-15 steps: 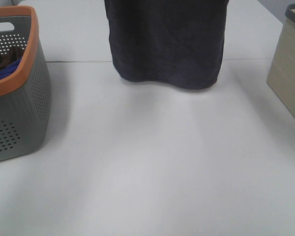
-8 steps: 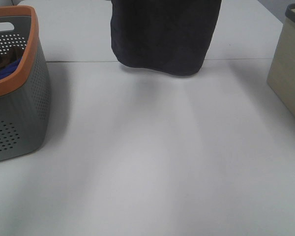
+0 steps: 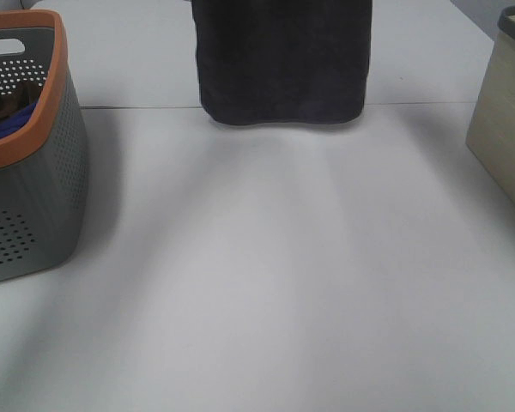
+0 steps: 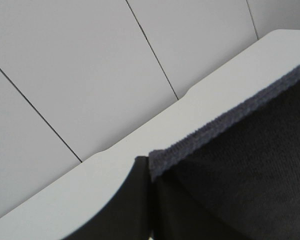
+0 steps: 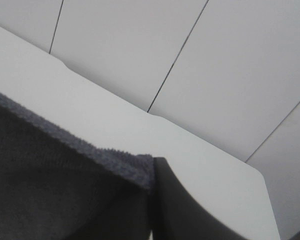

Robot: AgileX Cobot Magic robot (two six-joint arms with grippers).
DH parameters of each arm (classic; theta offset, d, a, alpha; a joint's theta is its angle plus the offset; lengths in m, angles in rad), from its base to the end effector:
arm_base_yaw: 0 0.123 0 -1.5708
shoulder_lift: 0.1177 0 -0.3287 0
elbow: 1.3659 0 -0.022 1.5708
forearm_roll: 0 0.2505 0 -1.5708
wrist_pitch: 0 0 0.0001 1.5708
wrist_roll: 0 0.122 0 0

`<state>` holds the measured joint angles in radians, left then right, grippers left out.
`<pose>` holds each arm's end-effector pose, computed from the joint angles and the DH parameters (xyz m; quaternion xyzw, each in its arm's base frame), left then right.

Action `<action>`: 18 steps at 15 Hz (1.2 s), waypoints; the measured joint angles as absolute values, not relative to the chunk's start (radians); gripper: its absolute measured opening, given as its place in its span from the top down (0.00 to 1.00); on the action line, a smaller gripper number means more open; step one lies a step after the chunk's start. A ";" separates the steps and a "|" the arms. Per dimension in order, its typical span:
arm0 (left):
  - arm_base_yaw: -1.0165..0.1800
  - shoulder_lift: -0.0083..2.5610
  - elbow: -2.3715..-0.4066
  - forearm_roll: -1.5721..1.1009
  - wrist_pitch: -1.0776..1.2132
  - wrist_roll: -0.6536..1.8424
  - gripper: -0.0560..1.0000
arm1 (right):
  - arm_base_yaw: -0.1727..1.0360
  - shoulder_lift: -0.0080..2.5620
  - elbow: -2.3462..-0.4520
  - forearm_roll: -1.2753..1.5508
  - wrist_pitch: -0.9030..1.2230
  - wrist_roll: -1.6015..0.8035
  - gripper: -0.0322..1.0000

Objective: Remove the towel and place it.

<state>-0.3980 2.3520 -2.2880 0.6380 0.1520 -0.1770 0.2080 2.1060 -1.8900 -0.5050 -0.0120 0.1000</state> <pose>0.5833 -0.2332 0.3433 0.2789 0.6867 0.0527 0.6692 0.5596 0.1188 0.3592 -0.2274 0.7122 -0.0631 0.6611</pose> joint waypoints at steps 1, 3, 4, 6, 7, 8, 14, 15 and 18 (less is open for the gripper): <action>-0.387 2.363 -2.288 0.638 0.127 -0.191 0.95 | 0.208 2.144 -1.929 -0.504 -0.032 0.100 0.97; -0.372 2.387 -2.288 0.643 0.099 -0.191 0.95 | 0.208 2.197 -2.003 -0.499 -0.057 0.100 0.97; -0.371 2.397 -2.288 0.646 0.096 -0.191 0.95 | 0.206 2.214 -2.026 -0.499 -0.071 0.100 0.97; -0.372 2.408 -2.288 0.652 0.096 -0.191 0.95 | 0.192 2.228 -2.039 -0.485 -0.060 0.100 0.97; -0.393 2.409 -2.288 0.654 0.132 -0.191 0.95 | 0.190 2.232 -2.039 -0.407 0.097 0.101 0.97; -0.412 2.409 -2.288 0.654 0.189 -0.190 0.95 | 0.190 2.233 -2.040 -0.349 0.192 0.098 0.97; -0.479 2.409 -2.288 0.327 0.682 0.104 0.95 | 0.187 2.234 -2.046 -0.011 0.758 -0.129 0.97; -0.479 2.409 -2.288 0.220 0.778 0.177 0.95 | 0.187 2.234 -2.048 0.000 0.858 -0.152 0.97; -0.479 2.409 -2.288 0.031 1.021 0.337 0.95 | 0.186 2.234 -2.048 0.021 1.116 -0.196 0.97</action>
